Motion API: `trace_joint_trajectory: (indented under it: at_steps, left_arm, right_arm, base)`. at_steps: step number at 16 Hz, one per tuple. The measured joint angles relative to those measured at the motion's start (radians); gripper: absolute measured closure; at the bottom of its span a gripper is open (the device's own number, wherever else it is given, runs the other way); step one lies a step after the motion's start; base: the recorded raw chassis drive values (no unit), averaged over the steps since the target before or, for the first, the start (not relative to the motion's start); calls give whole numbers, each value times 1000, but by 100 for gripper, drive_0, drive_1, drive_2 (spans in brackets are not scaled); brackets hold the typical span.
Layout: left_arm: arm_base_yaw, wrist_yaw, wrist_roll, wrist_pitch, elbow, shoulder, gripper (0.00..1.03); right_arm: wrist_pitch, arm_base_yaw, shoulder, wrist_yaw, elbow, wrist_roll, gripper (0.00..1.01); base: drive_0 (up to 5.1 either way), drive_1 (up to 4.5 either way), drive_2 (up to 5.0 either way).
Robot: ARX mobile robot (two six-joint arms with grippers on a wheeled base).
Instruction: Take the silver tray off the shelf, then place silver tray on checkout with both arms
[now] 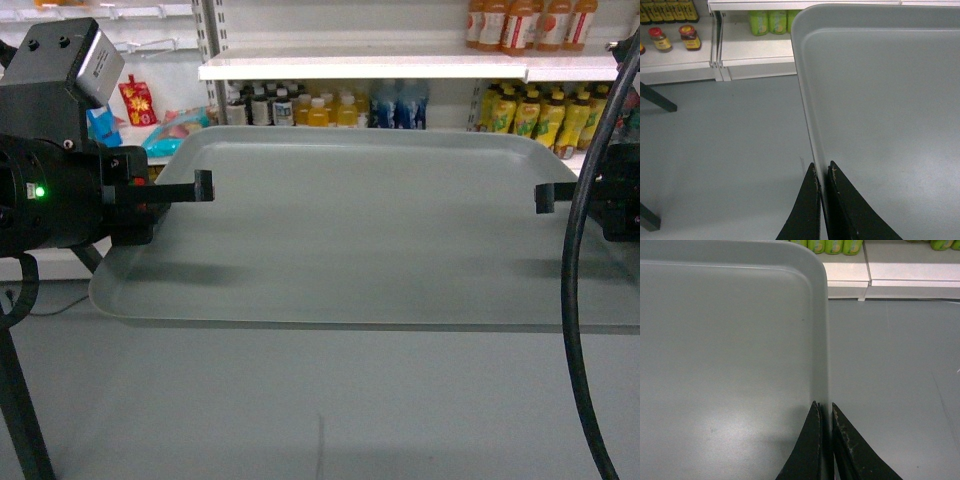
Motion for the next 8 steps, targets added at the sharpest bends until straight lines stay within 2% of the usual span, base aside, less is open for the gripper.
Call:
trace_joint_trajectory:
  at_steps: [8]
  left_arm:
    - [0, 0, 5, -3, 0, -1, 100]
  right_arm:
    - [0, 1, -1, 1, 0, -3, 98]
  base:
    - [-4, -421, 412]
